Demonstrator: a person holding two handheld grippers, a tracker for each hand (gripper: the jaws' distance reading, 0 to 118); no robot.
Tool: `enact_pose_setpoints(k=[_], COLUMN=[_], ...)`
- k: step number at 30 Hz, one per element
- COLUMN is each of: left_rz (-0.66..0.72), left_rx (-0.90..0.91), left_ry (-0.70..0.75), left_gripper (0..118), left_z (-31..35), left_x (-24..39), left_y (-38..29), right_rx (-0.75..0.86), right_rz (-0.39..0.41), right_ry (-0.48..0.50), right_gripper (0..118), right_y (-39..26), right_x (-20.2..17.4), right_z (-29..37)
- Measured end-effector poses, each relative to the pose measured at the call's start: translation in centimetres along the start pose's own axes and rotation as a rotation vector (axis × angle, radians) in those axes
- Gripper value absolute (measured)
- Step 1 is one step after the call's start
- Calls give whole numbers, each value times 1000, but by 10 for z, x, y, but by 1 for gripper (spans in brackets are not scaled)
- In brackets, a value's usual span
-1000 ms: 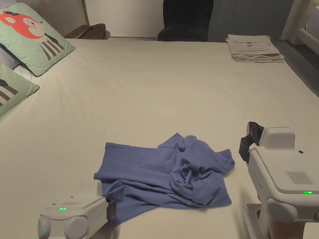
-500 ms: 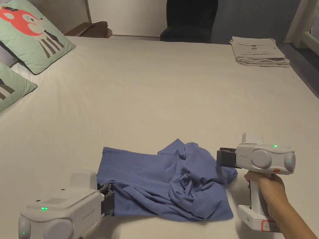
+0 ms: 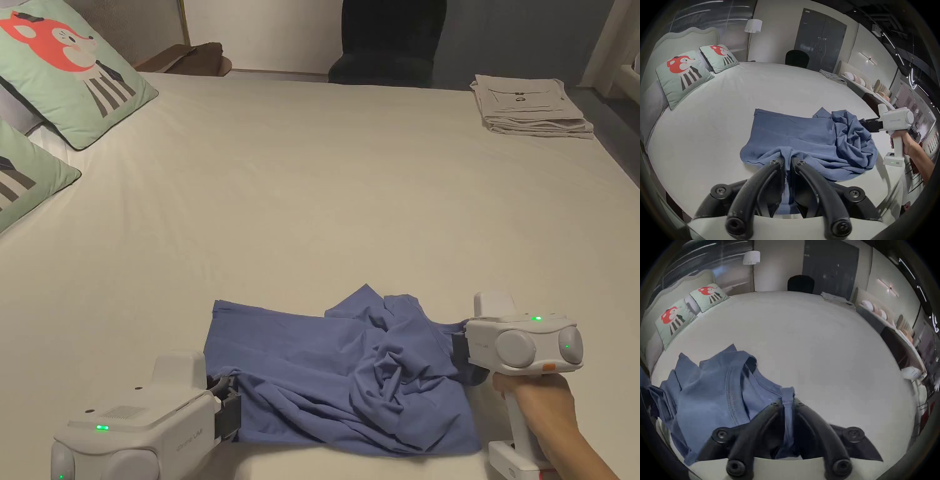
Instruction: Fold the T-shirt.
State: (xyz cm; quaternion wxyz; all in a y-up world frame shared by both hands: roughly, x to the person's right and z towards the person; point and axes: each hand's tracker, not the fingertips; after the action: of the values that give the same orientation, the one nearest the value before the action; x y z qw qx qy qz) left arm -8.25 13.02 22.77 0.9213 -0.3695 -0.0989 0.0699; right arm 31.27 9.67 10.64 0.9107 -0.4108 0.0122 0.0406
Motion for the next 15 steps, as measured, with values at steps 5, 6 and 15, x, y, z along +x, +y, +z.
enact_pose_setpoints(k=[5,6,15], left_rz=[12,13,6], left_rx=[25,31,168], left_ry=[-19,-22,-46], left_gripper=[3,3,3], left_z=[10,12,31], left_x=[6,6,6], left_y=[7,10,78], right_rx=[103,115,367], right_rz=[-15,-6,-23], right_ry=[-12,-8,-72], right_gripper=[5,5,5], right_y=[9,11,67], right_x=[14,16,52], right_z=[41,49,130])
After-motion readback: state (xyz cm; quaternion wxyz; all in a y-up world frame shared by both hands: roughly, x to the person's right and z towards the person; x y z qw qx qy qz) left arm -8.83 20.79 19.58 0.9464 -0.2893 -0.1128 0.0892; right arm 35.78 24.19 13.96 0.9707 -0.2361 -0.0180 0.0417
